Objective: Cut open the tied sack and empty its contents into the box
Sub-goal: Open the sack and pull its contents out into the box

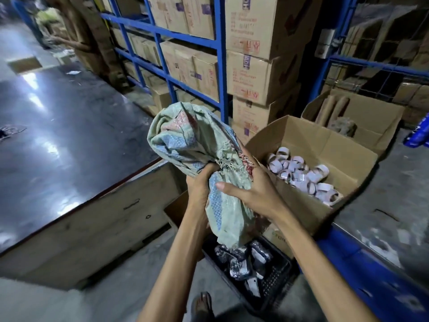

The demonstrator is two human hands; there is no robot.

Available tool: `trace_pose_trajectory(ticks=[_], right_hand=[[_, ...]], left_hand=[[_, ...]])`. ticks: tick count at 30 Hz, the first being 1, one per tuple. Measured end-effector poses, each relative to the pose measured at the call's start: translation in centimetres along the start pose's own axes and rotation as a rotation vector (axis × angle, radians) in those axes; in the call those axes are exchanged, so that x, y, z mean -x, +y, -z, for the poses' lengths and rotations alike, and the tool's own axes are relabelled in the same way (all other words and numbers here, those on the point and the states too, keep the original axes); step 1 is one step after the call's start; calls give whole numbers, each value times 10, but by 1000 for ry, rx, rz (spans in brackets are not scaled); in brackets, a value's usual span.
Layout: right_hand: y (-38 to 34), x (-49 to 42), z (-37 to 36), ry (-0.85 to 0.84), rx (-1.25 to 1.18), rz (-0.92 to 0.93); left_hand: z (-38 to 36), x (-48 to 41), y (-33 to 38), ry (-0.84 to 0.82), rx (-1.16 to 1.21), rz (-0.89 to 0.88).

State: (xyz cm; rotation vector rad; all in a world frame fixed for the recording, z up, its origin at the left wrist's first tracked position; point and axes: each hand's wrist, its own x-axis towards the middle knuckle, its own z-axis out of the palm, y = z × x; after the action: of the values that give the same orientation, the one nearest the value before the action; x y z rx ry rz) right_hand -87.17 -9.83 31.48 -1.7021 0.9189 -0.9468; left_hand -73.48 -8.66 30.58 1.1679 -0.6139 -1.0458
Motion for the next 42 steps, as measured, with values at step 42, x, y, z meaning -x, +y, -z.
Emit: trace_pose_trajectory(ticks=[42], right_hand=[[760, -250, -325, -469, 357, -834]], left_hand=[[397, -435, -640, 160, -647, 806]])
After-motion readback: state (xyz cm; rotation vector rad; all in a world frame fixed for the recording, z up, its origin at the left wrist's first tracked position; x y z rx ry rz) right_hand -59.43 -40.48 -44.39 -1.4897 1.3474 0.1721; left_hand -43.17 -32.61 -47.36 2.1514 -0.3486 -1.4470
